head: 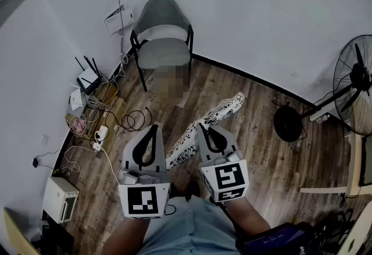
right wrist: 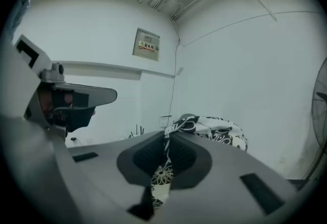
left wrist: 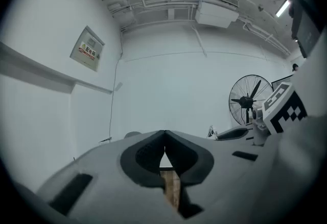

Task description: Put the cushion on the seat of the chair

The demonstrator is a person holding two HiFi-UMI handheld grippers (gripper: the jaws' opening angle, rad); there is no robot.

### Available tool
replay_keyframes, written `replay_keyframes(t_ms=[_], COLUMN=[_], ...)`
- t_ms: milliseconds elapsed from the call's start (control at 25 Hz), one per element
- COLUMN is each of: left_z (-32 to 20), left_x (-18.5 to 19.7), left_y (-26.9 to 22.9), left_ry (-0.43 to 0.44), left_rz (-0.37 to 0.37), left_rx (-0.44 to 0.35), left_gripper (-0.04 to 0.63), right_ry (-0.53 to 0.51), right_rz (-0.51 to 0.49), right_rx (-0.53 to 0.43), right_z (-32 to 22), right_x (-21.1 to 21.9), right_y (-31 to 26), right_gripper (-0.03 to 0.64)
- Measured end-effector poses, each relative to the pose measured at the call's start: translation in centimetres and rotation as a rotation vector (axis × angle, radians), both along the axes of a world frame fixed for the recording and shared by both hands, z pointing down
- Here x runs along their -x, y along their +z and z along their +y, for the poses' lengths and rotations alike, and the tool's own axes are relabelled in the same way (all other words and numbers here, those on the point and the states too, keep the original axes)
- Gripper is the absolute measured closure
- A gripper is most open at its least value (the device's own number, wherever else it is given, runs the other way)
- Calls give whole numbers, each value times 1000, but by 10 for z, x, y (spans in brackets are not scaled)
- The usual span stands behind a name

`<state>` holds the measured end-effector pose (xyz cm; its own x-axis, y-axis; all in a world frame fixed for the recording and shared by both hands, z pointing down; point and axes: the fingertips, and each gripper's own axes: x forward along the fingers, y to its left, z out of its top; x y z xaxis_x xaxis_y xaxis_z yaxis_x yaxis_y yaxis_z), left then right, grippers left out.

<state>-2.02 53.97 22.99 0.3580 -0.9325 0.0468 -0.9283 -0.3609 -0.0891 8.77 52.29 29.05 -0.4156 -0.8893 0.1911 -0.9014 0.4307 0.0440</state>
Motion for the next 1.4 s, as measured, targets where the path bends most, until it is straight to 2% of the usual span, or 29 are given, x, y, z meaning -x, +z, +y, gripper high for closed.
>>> replay_keyframes(t_ms=[320,680,1040,1400], left_z=[5,2,-38,-152], left_x=[-43,-52,-33,23], left_y=[3,19,34,39], left_ry=[9,-50,-74,-95], left_rz=[-33,-68,-42,-10], left_rx=[1,33,52,53], left_gripper=[586,586,586,586], right_ry=[-5,4,-29,-43], right_rz=[-22,-50,-33,3], right_rx=[2,63,96,117], right_z=[2,-7,-50,-156], right_x=[-42,-77,-58,-9], right_y=[6,31,48,55], right_gripper=[603,600,601,601])
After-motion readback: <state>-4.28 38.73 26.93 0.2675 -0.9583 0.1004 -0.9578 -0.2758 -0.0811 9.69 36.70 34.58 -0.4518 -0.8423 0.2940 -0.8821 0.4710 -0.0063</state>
